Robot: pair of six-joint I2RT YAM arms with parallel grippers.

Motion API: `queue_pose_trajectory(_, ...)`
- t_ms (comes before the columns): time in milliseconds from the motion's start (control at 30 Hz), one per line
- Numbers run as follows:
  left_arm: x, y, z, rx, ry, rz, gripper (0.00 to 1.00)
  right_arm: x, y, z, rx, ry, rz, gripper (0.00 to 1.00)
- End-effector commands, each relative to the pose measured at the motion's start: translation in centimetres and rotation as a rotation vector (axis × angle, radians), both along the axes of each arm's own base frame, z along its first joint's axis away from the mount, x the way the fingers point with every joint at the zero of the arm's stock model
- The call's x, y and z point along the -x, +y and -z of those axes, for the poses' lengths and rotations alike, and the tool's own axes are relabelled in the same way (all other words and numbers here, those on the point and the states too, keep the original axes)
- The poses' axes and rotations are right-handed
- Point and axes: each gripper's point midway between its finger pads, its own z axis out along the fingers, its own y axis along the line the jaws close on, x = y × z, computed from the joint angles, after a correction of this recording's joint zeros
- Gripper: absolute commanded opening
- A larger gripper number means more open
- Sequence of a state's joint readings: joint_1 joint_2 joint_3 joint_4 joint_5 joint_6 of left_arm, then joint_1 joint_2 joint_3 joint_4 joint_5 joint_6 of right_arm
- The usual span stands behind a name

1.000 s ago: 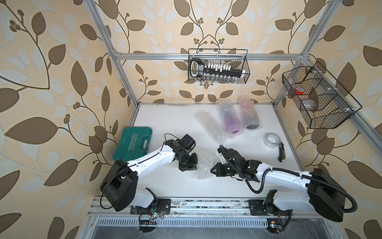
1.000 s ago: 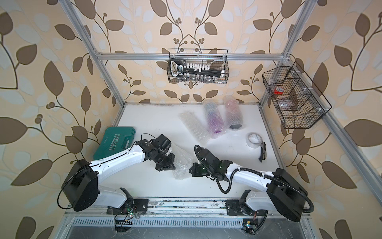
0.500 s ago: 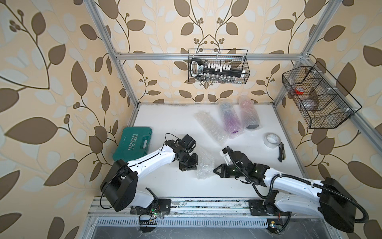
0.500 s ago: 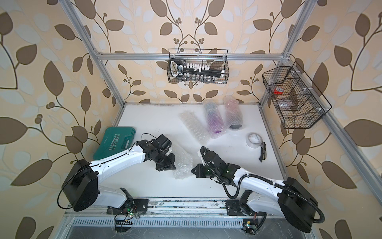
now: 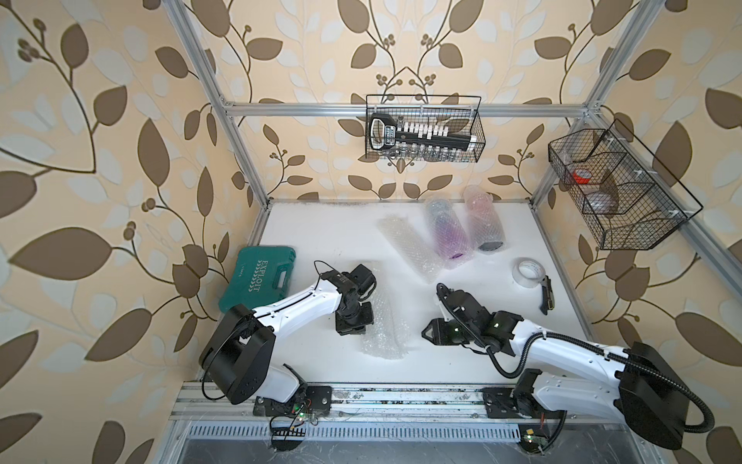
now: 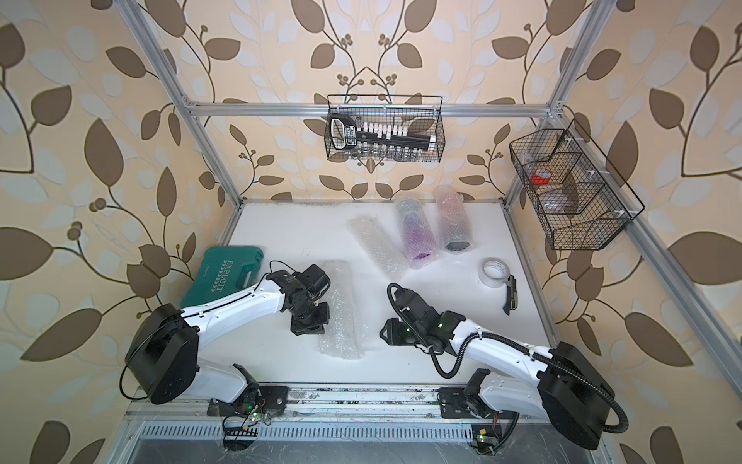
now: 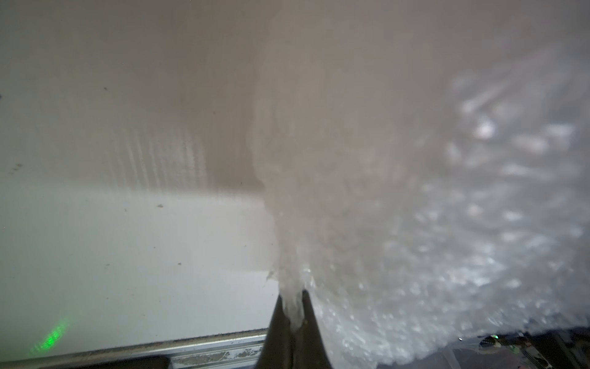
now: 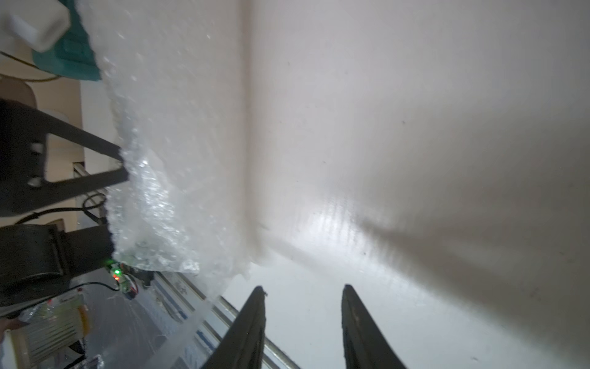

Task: Unwrap the vase from the bubble wrap
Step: Unwrap the bubble wrap at the center of the board.

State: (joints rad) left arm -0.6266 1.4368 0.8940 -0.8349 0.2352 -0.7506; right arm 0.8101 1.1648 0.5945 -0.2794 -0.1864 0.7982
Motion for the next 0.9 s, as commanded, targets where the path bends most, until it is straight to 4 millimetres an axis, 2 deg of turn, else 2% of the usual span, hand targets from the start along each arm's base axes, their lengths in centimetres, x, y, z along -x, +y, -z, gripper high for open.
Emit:
queue_pose_trajectory(0, 0.3, 0.6, -0.3, -0.02, 0.008, 0.021, 0.0, -1.0, 1.1, -2.1, -0.01, -0.038, -0.029, 0.57)
queue_pose_trajectory(67, 0.5, 0.4, -0.5, -0.002, 0.013, 0.025, 0.0, -1.7, 2.0, -2.8, -0.019, -0.049, -0.044, 0.67)
queue_pose_trajectory(100, 0.6, 0.2, -0.7, 0.009, 0.016, 0.025, 0.0, -2.0, 2.5, -2.9, -0.016, -0.048, -0.054, 0.69)
queue_pose_trajectory(167, 0.9, -0.1, -1.2, 0.037, 0.02, 0.024, 0.18, -2.6, 3.4, -2.7, -0.012, -0.043, -0.071, 0.69)
queue_pose_trajectory(233, 1.0, -0.5, -2.2, 0.073, 0.016, 0.028, 0.44, -3.5, 4.6, -2.2, -0.003, -0.029, -0.086, 0.69)
queue_pose_trajectory(333, 0.7, -0.9, -4.3, 0.11, -0.01, 0.037, 0.76, -5.4, 6.2, -2.0, 0.024, -0.023, -0.096, 0.69)
queue_pose_trajectory(400, 0.2, -0.9, -5.5, 0.128, -0.025, 0.036, 0.89, -6.8, 7.0, -1.7, 0.056, -0.02, -0.097, 0.69)
queue_pose_trajectory(533, -1.8, -0.2, -6.4, 0.169, -0.04, -0.014, 0.94, -9.3, 8.1, -1.0, 0.093, -0.005, -0.107, 0.68)
queue_pose_trajectory(700, -4.7, -0.3, -6.3, 0.181, -0.058, -0.032, 0.95, -10.5, 8.3, -0.3, 0.098, 0.02, -0.124, 0.56)
queue_pose_trajectory(867, -7.0, -1.3, -4.3, 0.167, -0.035, -0.057, 0.95, -10.5, 7.1, 0.4, 0.104, 0.037, -0.119, 0.32)
